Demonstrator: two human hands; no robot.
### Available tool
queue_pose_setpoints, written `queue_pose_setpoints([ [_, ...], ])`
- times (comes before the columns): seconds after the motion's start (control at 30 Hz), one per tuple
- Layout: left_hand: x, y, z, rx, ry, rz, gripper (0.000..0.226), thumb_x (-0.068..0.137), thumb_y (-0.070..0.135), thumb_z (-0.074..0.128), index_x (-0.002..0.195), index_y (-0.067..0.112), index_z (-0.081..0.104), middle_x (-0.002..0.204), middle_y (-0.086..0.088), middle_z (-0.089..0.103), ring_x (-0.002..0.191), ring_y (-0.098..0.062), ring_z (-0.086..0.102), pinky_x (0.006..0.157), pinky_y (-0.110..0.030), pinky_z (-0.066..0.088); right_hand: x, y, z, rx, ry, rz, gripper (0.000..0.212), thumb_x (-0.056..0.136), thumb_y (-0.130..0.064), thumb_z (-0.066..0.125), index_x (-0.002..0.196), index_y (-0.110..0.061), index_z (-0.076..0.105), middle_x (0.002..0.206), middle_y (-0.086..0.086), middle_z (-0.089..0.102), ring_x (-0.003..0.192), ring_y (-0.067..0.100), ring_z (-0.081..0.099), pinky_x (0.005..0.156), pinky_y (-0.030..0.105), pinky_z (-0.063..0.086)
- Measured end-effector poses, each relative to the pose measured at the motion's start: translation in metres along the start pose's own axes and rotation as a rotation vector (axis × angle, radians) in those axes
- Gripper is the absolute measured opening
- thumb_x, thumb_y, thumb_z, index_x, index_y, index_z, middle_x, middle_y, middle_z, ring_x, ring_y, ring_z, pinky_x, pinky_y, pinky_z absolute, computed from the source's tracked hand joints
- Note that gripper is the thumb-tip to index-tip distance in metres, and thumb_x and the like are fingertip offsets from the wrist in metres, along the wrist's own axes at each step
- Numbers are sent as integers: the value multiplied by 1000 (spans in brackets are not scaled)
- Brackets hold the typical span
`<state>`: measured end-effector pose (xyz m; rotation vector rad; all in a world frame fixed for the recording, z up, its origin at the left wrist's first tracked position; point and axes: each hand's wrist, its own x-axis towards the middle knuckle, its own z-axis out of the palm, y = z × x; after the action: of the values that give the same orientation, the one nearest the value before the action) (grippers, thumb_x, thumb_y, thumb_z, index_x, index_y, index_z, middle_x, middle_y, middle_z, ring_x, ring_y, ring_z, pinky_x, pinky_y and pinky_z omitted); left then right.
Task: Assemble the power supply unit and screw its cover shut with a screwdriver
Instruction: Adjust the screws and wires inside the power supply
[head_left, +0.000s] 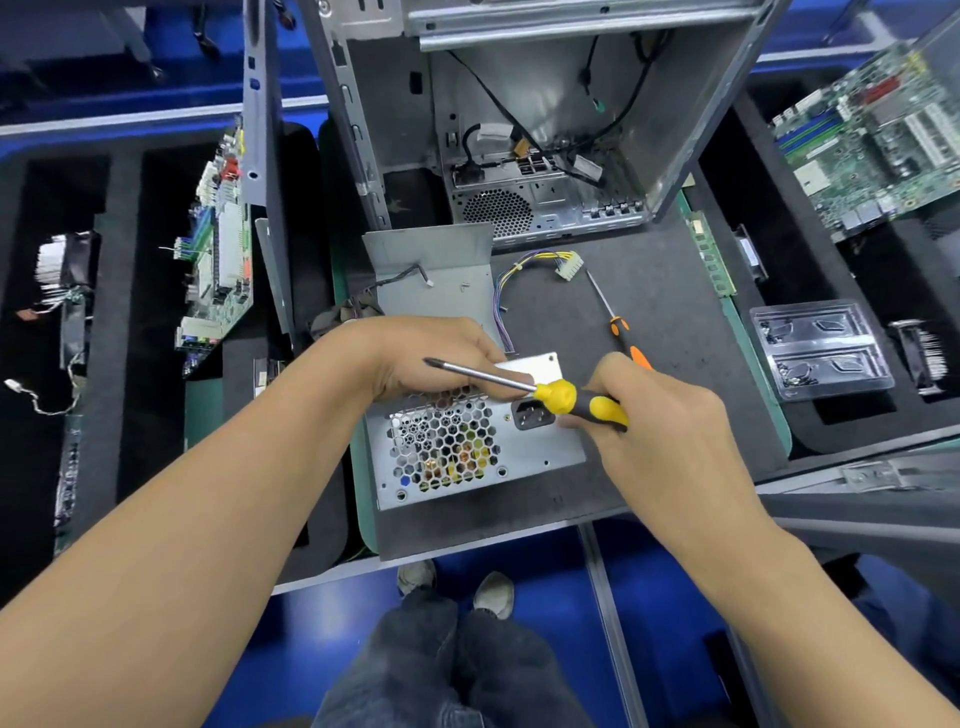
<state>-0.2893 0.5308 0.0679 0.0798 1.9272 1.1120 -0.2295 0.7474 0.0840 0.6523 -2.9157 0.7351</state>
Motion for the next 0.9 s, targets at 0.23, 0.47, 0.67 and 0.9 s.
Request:
queue_pose_setpoints([
  [0.23,-1,-1,1,-57,0,-19,41,91,36,69,89,-4,63,84,-9,44,79,-22,38,77,-33,31,2,6,5,206,8,189,46,78,-23,84,70,-19,40,56,-5,53,59,19,46,57,13,38],
  [0.47,1,0,2,-93,-23,-34,54,90,37,69,107,-13,64,89,-13,58,82,-22,47,81,-35,35,1,7,5,312,0,260,26,79,-27,82,79,-12,61,81,-25,68,77,3,61,72,2,38],
  [0.67,1,1,3,-69,3,-29,47,90,37,68,97,-10,68,77,-4,55,78,-18,46,79,-33,34,0,9,7,236,-14,211,24,86,-28,74,80,-12,59,64,-3,58,67,22,52,62,13,39],
  [0.9,0,1,3,-75,-4,-41,49,89,38,69,92,-10,65,88,-8,45,85,-23,36,82,-34,25,0,7,9,227,-7,156,31,88,-18,72,77,-19,43,62,-5,50,66,7,49,57,9,34],
])
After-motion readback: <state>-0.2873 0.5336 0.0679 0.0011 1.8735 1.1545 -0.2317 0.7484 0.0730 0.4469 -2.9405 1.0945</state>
